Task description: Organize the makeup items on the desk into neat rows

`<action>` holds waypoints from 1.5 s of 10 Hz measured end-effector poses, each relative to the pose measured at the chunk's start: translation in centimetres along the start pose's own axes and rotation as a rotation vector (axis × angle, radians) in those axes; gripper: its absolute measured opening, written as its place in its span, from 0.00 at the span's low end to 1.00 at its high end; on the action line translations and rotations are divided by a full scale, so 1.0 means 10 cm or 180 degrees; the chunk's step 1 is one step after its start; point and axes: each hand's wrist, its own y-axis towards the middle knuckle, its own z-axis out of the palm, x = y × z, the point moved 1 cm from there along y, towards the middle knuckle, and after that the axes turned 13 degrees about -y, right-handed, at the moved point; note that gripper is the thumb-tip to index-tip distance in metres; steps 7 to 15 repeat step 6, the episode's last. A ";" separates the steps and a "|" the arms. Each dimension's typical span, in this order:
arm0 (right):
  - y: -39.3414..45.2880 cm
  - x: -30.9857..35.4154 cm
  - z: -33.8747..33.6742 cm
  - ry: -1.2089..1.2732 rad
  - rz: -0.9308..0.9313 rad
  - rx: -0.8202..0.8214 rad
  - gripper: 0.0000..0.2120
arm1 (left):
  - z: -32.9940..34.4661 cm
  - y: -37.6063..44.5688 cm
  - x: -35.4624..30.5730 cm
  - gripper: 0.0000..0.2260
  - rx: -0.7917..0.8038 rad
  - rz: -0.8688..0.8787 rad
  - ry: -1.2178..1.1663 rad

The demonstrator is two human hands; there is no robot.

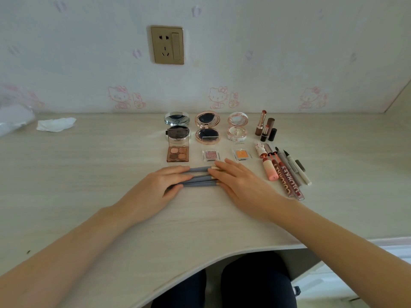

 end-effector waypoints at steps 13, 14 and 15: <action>-0.32 -0.08 -0.28 0.0217 0.0398 -0.0092 0.25 | 0.00 -0.09 -0.15 0.20 -0.0131 -0.0098 0.0143; -0.32 -0.08 -0.28 0.0217 0.0398 -0.0092 0.25 | 0.00 -0.09 -0.15 0.20 -0.0131 -0.0098 0.0143; -0.32 -0.08 -0.28 0.0217 0.0398 -0.0092 0.25 | 0.00 -0.09 -0.15 0.20 -0.0131 -0.0098 0.0143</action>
